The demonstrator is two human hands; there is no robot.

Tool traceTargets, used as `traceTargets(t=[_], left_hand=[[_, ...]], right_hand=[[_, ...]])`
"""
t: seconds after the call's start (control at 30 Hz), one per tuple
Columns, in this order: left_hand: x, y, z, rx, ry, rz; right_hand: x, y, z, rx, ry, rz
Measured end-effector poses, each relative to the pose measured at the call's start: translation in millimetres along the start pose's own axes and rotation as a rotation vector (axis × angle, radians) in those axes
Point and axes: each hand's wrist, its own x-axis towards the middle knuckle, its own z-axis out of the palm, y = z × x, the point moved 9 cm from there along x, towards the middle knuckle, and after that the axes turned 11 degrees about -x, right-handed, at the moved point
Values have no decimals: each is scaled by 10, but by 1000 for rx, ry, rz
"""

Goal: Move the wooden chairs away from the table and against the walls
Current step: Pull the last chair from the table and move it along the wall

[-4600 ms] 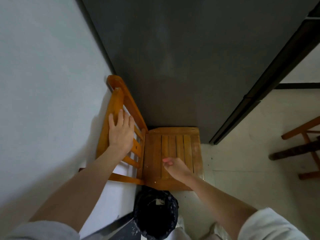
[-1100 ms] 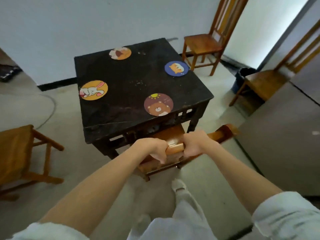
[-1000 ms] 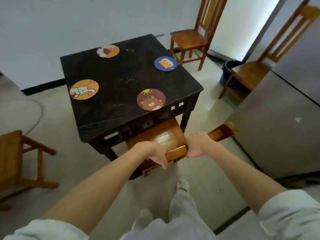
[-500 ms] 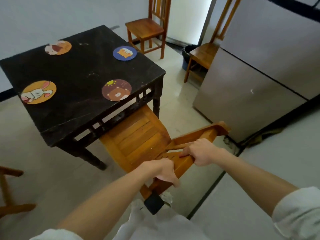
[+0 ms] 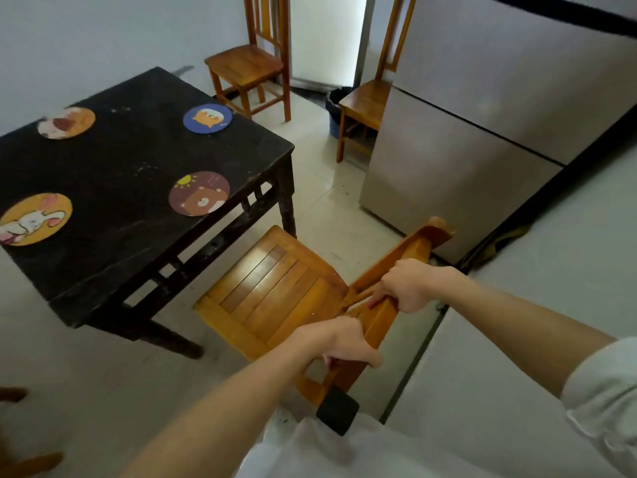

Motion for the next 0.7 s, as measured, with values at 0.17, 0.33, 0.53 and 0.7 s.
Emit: traceTargets(t=[0.17,0.33,0.53,0.7], left_hand=[[54,56,23,-38,-59,16],[106,128,28,-45,-75,31],[153,233,-66,-44,-19,55],[182,303,-54,-58,-15,40]], right_hand=[[-24,114,17,13,-52,64],[-58,178,33,38,-85,87],[-93,300,2,44,-109,111],[-125,383,43,60,-113,135]])
